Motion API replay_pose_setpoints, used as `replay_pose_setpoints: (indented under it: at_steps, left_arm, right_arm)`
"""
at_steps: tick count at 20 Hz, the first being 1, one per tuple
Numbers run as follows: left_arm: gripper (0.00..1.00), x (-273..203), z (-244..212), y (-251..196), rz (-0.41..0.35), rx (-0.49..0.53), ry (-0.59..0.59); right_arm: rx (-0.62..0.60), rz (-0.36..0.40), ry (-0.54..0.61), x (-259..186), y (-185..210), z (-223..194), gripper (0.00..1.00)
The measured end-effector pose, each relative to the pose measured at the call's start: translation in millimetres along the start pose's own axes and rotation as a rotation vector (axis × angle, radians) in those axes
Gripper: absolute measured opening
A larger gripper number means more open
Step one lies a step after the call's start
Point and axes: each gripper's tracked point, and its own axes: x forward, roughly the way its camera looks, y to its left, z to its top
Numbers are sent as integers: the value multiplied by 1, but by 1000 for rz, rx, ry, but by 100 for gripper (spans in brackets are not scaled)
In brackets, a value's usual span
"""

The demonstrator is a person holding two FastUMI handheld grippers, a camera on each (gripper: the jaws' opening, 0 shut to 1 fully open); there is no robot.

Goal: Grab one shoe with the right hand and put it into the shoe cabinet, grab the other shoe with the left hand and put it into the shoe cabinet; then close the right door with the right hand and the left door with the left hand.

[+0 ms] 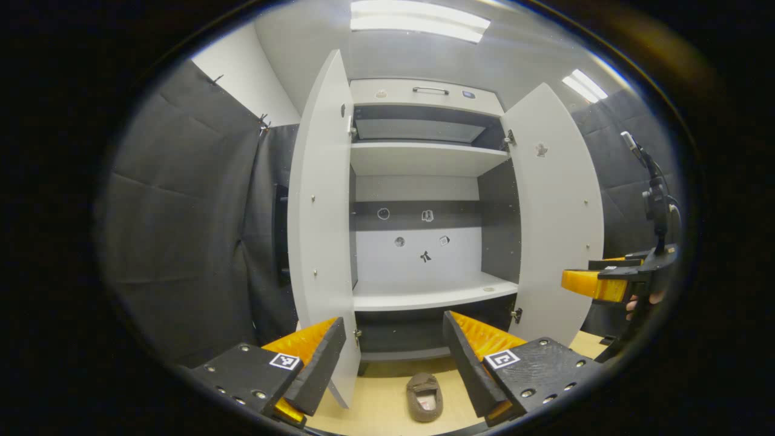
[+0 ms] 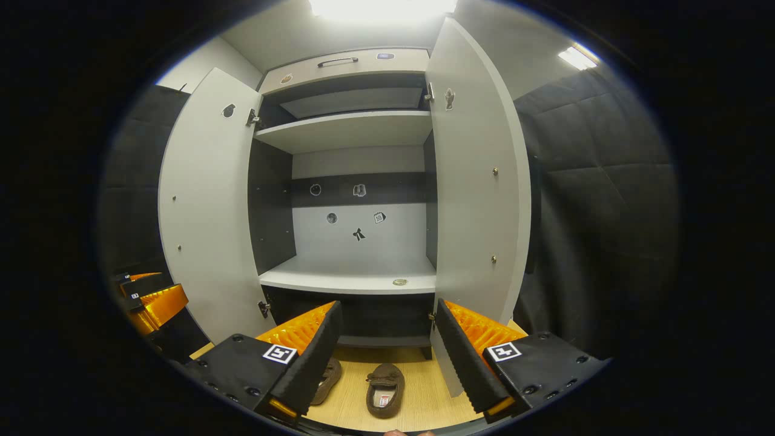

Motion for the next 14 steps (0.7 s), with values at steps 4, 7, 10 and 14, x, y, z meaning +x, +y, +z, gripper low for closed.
replay_pose_setpoints:
  at_steps: [4, 7, 10, 14]
  left_arm:
    - [100, -4, -2, 3, 10, -6, 4]
    - [100, -5, -1, 4, 15, -8, 0]
    - [94, -9, -5, 7, 23, -8, 9]
    - [94, -8, -7, 12, 25, -23, 21]
  right_arm:
    - [-24, 16, 17, 1, 5, 0, 98]
    - [-6, 42, 32, 5, 12, 2, 93]
    - [11, 60, 51, 11, 17, 2, 98]
    - [-14, 86, 121, 18, 26, -9, 98]
